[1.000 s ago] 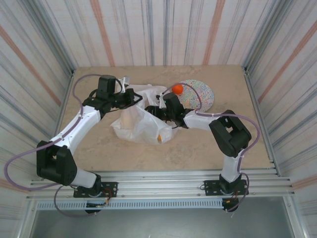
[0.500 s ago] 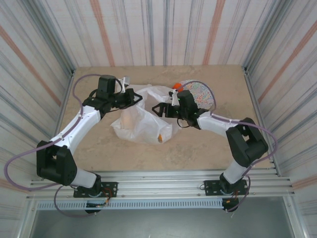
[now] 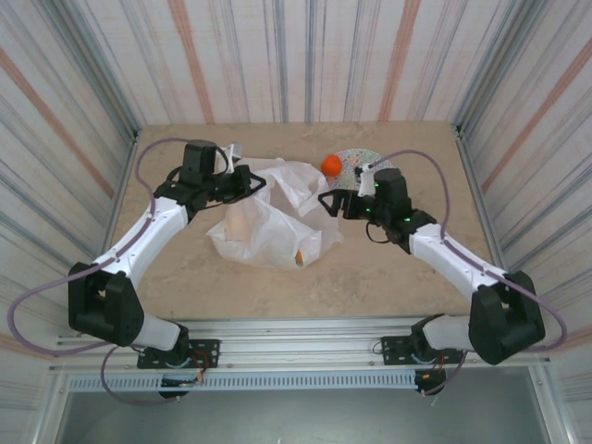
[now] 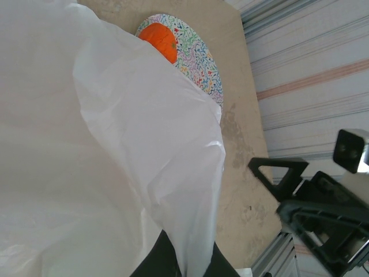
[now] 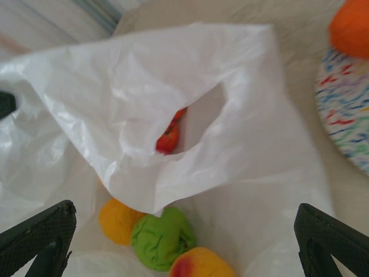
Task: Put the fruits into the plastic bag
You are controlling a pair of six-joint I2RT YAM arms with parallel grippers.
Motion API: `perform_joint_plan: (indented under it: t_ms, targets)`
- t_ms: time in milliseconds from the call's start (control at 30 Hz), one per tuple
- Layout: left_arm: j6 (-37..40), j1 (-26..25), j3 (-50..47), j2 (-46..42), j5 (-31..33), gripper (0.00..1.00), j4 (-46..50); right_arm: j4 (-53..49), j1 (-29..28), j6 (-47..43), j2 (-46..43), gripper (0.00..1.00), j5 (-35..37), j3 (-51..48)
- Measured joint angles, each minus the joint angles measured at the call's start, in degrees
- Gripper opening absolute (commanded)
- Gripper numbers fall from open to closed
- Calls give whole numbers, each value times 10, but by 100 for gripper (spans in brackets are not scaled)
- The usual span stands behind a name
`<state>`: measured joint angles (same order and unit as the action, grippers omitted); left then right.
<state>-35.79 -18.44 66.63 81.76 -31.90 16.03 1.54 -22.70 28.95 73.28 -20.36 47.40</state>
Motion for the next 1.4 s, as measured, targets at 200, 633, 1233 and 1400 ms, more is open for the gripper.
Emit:
perform_joint_plan:
  t_ms: [200, 633, 1233, 1400]
  targets:
    - [0, 8, 0, 0, 1, 0, 0, -17, 71, 4, 17, 98, 44, 26]
    - [2, 15, 0, -4, 2, 0, 5, -64, 87, 28, 334, 97, 104, 287]
    - [7, 31, -15, -12, 2, 0, 5, -207, 64, 1, 559, 94, 133, 541]
    - [7, 31, -15, -12, 2, 0, 5, -223, 63, -10, 592, 85, 126, 577]
